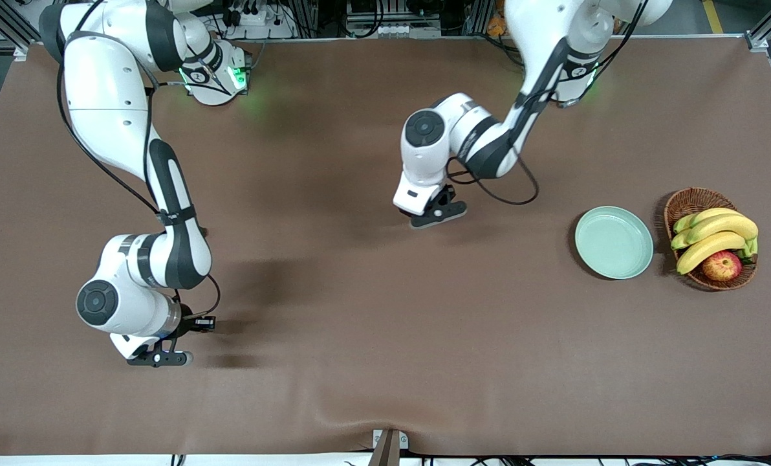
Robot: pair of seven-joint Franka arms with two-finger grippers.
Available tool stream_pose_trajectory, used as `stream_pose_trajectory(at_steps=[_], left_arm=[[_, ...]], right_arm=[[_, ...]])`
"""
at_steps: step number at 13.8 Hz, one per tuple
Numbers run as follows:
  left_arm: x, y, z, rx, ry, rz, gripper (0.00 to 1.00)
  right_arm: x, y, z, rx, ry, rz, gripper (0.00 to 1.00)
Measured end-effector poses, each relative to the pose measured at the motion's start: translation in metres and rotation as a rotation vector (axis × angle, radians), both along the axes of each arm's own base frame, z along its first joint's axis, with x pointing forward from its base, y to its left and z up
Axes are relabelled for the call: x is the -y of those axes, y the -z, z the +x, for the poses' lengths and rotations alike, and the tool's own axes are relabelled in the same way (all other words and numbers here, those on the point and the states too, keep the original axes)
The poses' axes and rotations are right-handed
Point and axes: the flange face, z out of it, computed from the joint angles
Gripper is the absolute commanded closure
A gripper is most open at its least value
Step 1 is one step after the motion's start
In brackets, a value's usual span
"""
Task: Collect all strawberries into plate
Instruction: 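Carry the strawberry over the green plate with the left gripper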
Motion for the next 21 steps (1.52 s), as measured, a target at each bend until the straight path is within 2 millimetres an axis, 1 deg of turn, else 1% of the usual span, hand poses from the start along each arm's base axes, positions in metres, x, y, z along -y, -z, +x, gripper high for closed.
stream_pose_trajectory(at_steps=[2,4,6,8,10,11,14,16,18,21], left_arm=[[-0.028,-0.044,0.022,0.037,-0.08,-0.028,1.0],[-0.064,-0.075,0.046,0.062,-0.163,-0.042,1.0],[-0.11,-0.098,0.074,0.087,-0.249,-0.055,1.0],[-0.16,-0.111,0.098,0.104,-0.332,-0.059,1.0],[-0.206,-0.111,0.117,0.105,-0.393,-0.052,1.0],[-0.228,-0.11,0.125,0.103,-0.413,-0.047,1.0],[-0.296,-0.101,0.139,0.058,-0.428,-0.007,1.0],[-0.333,-0.092,0.141,0.025,-0.431,0.013,1.0],[-0.364,-0.078,0.138,-0.009,-0.429,0.028,1.0],[-0.413,-0.055,0.128,-0.07,-0.395,0.045,1.0]], right_arm=[[-0.011,-0.011,-0.001,-0.039,0.041,0.012,0.91],[-0.032,-0.022,-0.004,-0.079,0.096,0.028,0.91],[-0.061,-0.04,-0.009,-0.11,0.145,0.034,0.91],[-0.094,-0.061,-0.016,-0.12,0.199,0.034,0.91],[-0.135,-0.08,-0.027,-0.114,0.262,0.036,0.91],[-0.158,-0.086,-0.034,-0.114,0.291,0.034,0.91],[-0.228,-0.09,-0.062,-0.125,0.373,0.02,0.91],[-0.27,-0.092,-0.081,-0.138,0.444,0.021,0.92],[-0.312,-0.102,-0.101,-0.141,0.504,0.035,0.92],[-0.364,-0.111,-0.13,-0.129,0.563,0.051,0.92]])
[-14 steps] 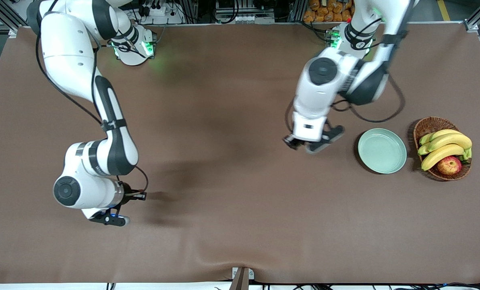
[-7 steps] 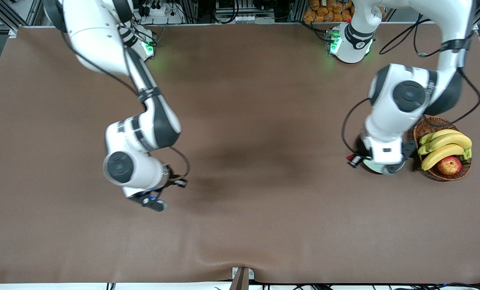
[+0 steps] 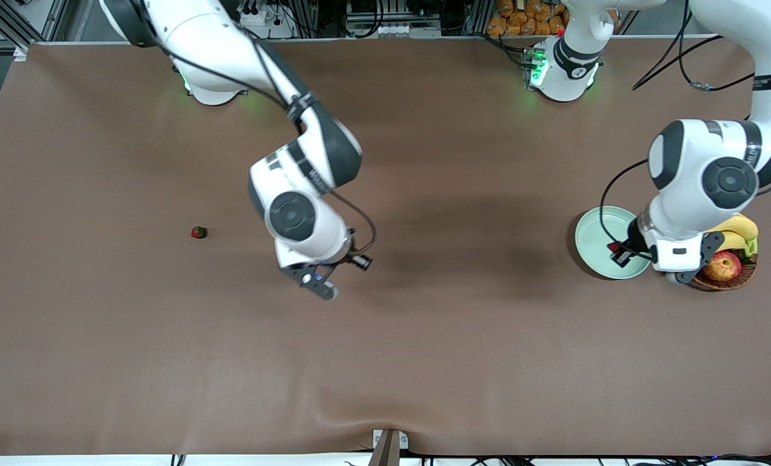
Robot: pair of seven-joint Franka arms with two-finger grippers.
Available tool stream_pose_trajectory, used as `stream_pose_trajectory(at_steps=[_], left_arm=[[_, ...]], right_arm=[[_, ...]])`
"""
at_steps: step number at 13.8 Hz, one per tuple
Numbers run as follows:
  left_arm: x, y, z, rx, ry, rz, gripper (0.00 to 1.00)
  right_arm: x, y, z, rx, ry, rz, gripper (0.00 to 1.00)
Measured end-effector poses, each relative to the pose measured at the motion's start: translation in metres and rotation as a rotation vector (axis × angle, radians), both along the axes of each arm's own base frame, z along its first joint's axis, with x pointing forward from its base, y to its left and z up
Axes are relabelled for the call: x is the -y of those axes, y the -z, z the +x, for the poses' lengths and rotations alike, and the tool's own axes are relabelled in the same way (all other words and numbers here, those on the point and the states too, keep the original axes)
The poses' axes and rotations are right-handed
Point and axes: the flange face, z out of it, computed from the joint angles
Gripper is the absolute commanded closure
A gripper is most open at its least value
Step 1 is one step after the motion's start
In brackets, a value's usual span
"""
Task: Collect all strawberries into plate
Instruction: 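Carry the strawberry over the green plate with the left gripper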
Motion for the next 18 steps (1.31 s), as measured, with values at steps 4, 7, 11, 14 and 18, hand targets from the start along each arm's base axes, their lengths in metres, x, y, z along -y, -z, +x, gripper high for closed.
stream_pose_trajectory(at_steps=[4,7,11,14,18], left_arm=[[-0.049,0.04,-0.019,-0.07,0.079,-0.014,1.0],[-0.05,0.083,-0.033,-0.129,0.166,-0.032,1.0],[-0.046,0.12,-0.035,-0.153,0.226,-0.044,1.0],[-0.051,0.143,-0.035,-0.152,0.263,-0.023,1.0],[-0.056,0.158,-0.036,-0.16,0.285,-0.021,0.0]], right_arm=[[-0.065,0.001,-0.044,0.028,0.06,0.017,0.92],[-0.103,0.012,-0.076,0.036,0.061,0.021,0.92],[-0.115,0.054,-0.098,0.047,0.06,0.008,0.92],[-0.113,0.086,-0.108,0.064,0.066,-0.016,0.92],[-0.108,0.108,-0.115,0.063,0.065,-0.032,0.92]])
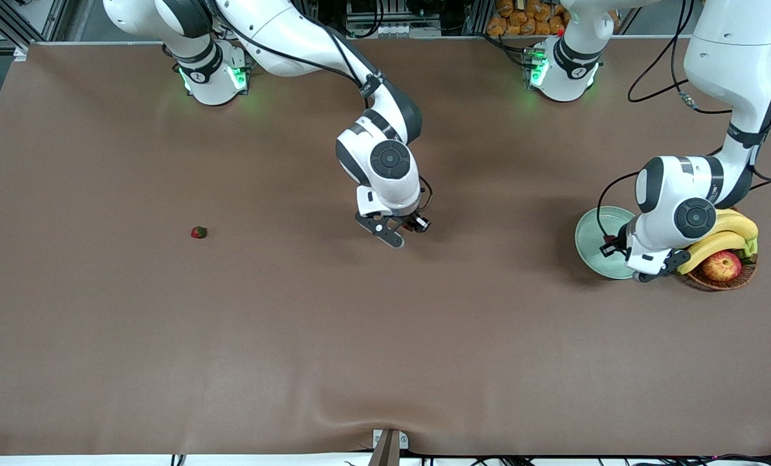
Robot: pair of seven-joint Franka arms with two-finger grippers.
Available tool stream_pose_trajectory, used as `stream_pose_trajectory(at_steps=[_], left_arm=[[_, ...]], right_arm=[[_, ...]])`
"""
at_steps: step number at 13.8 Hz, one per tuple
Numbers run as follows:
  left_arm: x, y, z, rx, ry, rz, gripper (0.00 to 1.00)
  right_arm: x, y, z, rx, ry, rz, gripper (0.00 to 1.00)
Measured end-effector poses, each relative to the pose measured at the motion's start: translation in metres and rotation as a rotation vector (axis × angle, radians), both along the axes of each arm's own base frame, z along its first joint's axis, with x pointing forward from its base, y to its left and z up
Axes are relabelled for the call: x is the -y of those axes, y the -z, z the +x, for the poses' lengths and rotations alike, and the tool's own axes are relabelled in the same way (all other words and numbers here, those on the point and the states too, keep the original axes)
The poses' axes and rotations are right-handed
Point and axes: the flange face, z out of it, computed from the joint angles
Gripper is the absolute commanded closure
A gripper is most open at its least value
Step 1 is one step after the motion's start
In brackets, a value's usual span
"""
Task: Collect all strawberries into plate
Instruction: 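Carry the strawberry over the green plate with the left gripper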
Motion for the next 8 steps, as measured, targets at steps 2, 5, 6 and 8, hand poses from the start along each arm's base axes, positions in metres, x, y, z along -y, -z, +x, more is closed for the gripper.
stream_pose_trajectory(at_steps=[2,5,6,8], left_arm=[[-0.002,-0.001,0.001,0.003,0.006,-0.001,0.0],[-0.002,-0.01,0.006,0.022,0.007,0.0,0.0],[-0.002,-0.016,0.008,0.03,0.007,0.002,0.0],[-0.003,-0.035,0.011,0.039,0.005,0.008,0.0]], right_arm=[[0.004,0.011,-0.002,0.01,0.004,0.0,0.91],[0.008,0.022,-0.004,0.011,0.008,-0.005,0.84],[0.009,0.023,-0.004,0.011,0.008,-0.006,0.77],[0.011,0.024,-0.002,0.012,0.011,-0.01,0.69]])
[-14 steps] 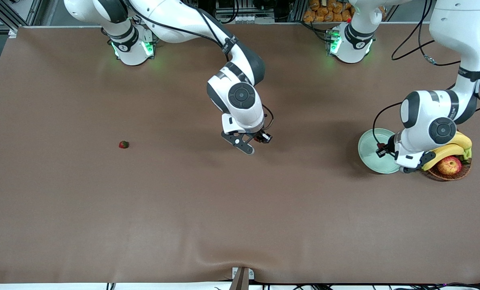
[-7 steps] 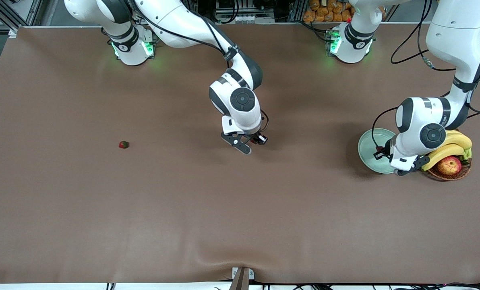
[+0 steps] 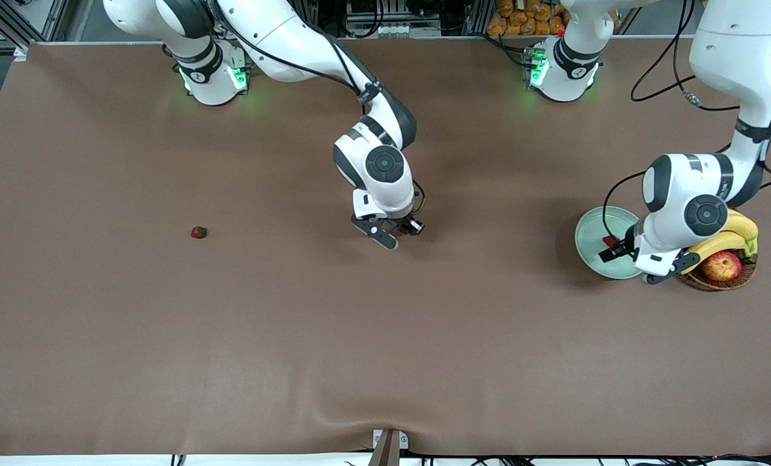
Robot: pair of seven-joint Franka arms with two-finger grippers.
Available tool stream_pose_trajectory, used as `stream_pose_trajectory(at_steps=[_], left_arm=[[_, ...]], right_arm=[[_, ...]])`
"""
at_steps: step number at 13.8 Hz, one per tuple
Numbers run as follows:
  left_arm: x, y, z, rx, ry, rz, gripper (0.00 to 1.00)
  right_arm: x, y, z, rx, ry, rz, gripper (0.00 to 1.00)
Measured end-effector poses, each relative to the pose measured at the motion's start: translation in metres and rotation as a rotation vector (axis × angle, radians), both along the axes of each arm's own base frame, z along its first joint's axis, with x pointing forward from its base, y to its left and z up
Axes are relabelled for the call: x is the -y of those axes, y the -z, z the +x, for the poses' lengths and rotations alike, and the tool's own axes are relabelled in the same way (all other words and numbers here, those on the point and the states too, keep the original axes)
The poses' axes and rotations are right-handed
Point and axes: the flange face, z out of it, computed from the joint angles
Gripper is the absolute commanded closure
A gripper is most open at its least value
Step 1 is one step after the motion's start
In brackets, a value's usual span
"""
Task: Collect all strawberries into plate
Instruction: 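Carry the strawberry over the green plate with the left gripper, then open the left gripper over the plate while the right gripper sets another down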
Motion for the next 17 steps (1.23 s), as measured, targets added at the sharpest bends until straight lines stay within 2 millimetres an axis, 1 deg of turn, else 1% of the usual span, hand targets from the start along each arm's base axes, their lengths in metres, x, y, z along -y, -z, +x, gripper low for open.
stream_pose_trajectory(at_steps=[2,5,7,8,9,10,11,12,14,16,17], left_arm=[[0.0,-0.03,0.001,0.011,-0.002,0.009,0.0],[0.005,-0.079,0.001,0.054,0.007,0.018,0.0],[0.016,-0.109,0.001,0.091,0.025,0.019,0.0],[0.025,-0.121,0.0,0.103,0.04,0.019,0.0],[0.037,-0.132,-0.001,0.112,0.058,0.017,0.0],[0.05,-0.14,-0.003,0.123,0.075,0.008,0.0],[0.064,-0.146,-0.003,0.131,0.088,-0.009,0.0],[0.078,-0.149,-0.005,0.136,0.102,-0.024,0.0],[0.104,-0.152,-0.007,0.14,0.127,-0.053,0.0],[0.125,-0.155,-0.01,0.143,0.148,-0.079,0.0],[0.136,-0.157,-0.011,0.145,0.161,-0.087,0.0]], right_arm=[[0.002,0.001,0.002,0.001,0.003,-0.003,0.67],[0.002,0.001,0.002,0.001,0.004,-0.004,0.66],[0.003,0.002,0.001,0.0,0.004,-0.005,0.66],[0.003,0.003,0.001,-0.001,0.003,-0.006,0.64],[0.003,0.004,0.001,-0.002,0.003,-0.007,0.5],[0.003,0.004,0.001,-0.003,0.003,-0.008,0.45],[0.003,0.005,0.001,-0.004,0.004,-0.008,0.25],[0.003,0.005,0.001,-0.003,0.004,-0.008,0.08],[0.003,0.004,0.001,-0.002,0.005,-0.007,0.0],[0.001,-0.001,0.003,0.005,0.006,0.001,0.0],[0.0,-0.008,0.006,0.012,0.007,0.008,0.0]])
